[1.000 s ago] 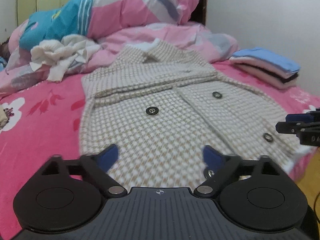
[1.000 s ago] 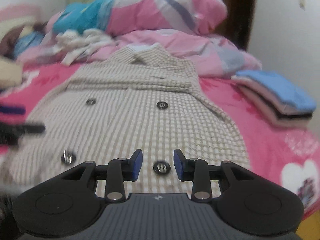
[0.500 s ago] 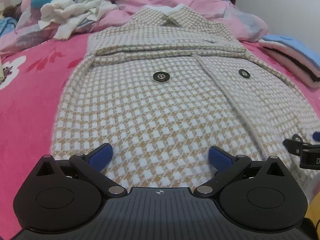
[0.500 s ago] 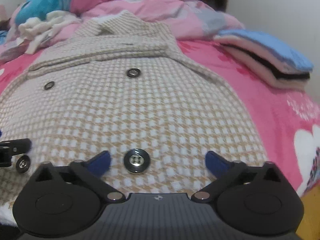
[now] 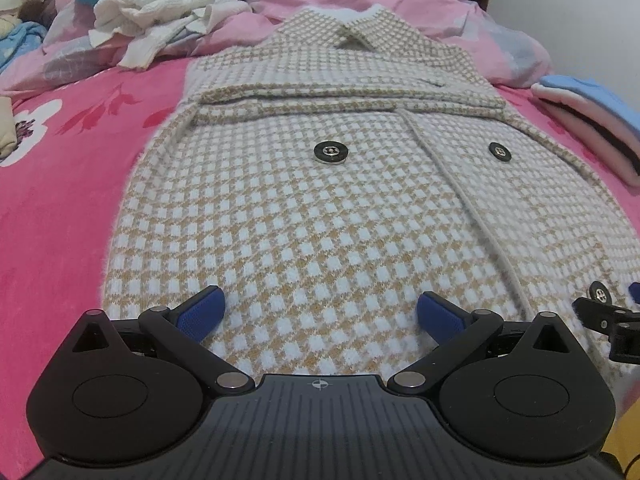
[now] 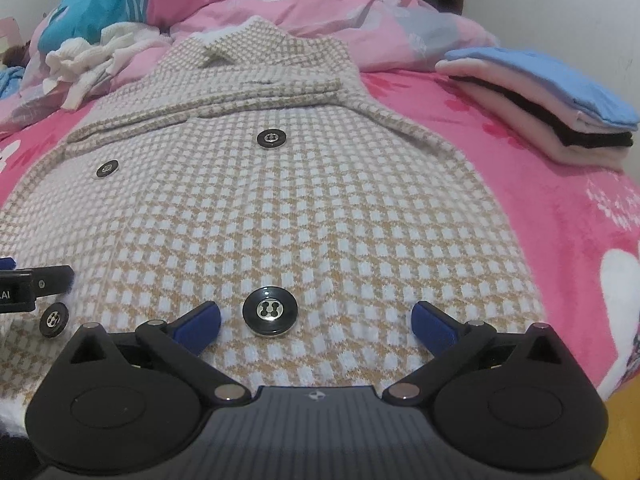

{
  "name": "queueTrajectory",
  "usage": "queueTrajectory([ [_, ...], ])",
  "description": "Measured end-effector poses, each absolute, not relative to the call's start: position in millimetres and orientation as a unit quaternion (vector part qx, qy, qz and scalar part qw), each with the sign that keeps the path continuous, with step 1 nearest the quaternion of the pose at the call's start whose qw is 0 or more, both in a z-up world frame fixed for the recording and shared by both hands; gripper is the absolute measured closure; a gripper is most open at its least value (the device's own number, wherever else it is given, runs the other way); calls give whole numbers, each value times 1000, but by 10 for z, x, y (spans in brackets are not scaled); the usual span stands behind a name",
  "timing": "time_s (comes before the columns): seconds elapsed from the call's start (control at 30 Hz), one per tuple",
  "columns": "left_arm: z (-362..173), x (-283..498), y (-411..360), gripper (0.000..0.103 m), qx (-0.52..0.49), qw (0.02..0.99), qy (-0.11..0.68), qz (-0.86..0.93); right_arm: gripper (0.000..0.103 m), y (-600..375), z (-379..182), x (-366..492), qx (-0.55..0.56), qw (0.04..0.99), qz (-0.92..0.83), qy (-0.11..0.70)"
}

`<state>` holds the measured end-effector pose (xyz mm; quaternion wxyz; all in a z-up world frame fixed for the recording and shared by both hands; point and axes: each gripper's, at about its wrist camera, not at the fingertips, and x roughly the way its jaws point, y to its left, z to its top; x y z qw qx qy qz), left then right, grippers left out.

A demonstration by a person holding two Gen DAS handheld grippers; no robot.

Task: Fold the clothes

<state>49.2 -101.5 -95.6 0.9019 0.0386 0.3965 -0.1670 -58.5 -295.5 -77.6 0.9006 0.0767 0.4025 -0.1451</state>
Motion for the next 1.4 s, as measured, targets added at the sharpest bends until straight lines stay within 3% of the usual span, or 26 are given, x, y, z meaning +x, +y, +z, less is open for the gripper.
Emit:
queueTrajectory([
  [0.63,-937,497,-1042,0,38,901,404,-154,0,-3005,-789,-656,51,915,-101,388],
  [1.2,-915,511,-1099,0,43,899,415,-136,0,-3410,-656,-164,33,841,73,536],
  [1.4,-921,506,-1105,0,45,900,412,-135,4,-3232,-510,-346,68,885,60,458],
])
